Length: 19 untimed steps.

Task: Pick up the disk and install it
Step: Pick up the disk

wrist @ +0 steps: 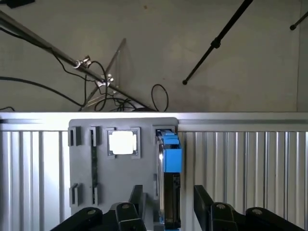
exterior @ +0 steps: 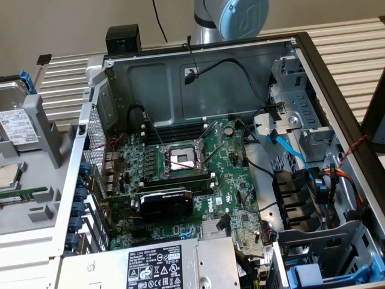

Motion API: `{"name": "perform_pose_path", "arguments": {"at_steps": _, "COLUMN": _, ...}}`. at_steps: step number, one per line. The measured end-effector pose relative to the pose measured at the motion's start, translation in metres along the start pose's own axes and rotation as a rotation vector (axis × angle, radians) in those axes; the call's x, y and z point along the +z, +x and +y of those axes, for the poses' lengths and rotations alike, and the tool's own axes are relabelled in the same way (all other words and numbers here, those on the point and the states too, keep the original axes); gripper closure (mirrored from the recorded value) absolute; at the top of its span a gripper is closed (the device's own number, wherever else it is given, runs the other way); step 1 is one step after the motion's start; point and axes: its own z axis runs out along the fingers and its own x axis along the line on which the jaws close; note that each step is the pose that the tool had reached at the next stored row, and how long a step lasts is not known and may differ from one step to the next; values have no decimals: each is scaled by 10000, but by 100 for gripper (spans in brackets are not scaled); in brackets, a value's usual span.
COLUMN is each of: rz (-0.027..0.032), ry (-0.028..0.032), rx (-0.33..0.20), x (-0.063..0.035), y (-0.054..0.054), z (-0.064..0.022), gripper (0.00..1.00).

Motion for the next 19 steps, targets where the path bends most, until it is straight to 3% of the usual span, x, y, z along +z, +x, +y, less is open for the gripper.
{"name": "perform_pose_path", "arguments": {"at_steps": 6, "rz": -4, "ry": -2, "rx": -666, "x": 22, "y": -2, "z": 18, "gripper": 46}}
{"name": "perform_pose_path", "arguments": {"at_steps": 11, "rz": -5, "ry": -14, "rx": -818, "x": 50, "y": -37, "z": 35, "gripper": 44}}
{"name": "perform_pose_path", "arguments": {"at_steps": 12, "rz": -5, "ry": -26, "rx": -825, "x": 60, "y": -47, "z": 36, "gripper": 44}}
{"name": "perform_pose_path", "arguments": {"at_steps": 13, "rz": -4, "ry": -37, "rx": -828, "x": 69, "y": -60, "z": 37, "gripper": 38}}
{"name": "perform_pose_path", "arguments": {"at_steps": 19, "rz": -7, "ry": -133, "rx": -890, "x": 119, "y": -83, "z": 76, "gripper": 38}}
